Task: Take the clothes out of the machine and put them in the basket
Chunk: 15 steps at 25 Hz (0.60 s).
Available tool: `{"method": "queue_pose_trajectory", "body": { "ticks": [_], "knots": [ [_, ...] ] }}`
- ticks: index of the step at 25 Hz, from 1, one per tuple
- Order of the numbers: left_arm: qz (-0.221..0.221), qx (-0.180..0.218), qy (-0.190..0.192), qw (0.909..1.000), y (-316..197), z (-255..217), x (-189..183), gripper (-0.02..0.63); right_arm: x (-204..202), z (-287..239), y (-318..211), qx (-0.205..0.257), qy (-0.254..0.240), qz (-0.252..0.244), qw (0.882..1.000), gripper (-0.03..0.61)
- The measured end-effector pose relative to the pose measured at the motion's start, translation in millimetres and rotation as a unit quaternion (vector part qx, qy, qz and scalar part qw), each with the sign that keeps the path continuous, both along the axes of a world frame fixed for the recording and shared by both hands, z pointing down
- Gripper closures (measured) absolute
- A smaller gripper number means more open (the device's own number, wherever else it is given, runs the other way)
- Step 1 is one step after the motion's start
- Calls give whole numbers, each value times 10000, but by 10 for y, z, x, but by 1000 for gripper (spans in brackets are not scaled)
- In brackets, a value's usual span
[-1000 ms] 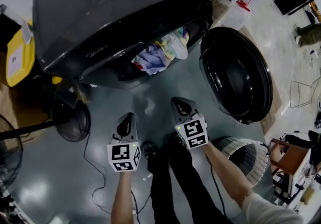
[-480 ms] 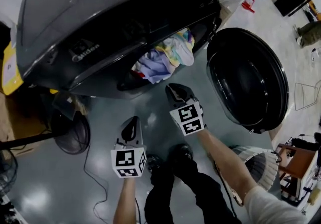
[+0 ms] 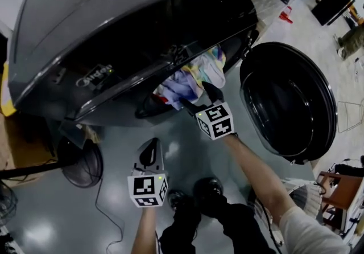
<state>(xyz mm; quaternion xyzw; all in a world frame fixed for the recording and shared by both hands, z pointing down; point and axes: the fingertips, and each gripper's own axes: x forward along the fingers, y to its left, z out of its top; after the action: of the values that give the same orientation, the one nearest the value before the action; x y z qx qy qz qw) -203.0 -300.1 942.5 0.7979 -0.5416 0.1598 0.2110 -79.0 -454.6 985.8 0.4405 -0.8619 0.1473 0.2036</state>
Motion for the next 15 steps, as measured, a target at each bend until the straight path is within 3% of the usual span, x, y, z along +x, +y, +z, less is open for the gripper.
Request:
{"method": "queue_pose_trajectory", "body": {
  "ticks": [7,11,15],
  "knots": [
    [75,57,-84,9999,-40,147,-13,595,-309,407,-129,-357,-29,-274,9990,161],
    [69,75,-119,9999,-37,270,-74,595,-374,694,-271,-515,64,-187,9985,161],
    [34,85,-138,9999,-52,330,-146,595,-378,775,-317,-362,136,-33,9992,163]
  ]
}}
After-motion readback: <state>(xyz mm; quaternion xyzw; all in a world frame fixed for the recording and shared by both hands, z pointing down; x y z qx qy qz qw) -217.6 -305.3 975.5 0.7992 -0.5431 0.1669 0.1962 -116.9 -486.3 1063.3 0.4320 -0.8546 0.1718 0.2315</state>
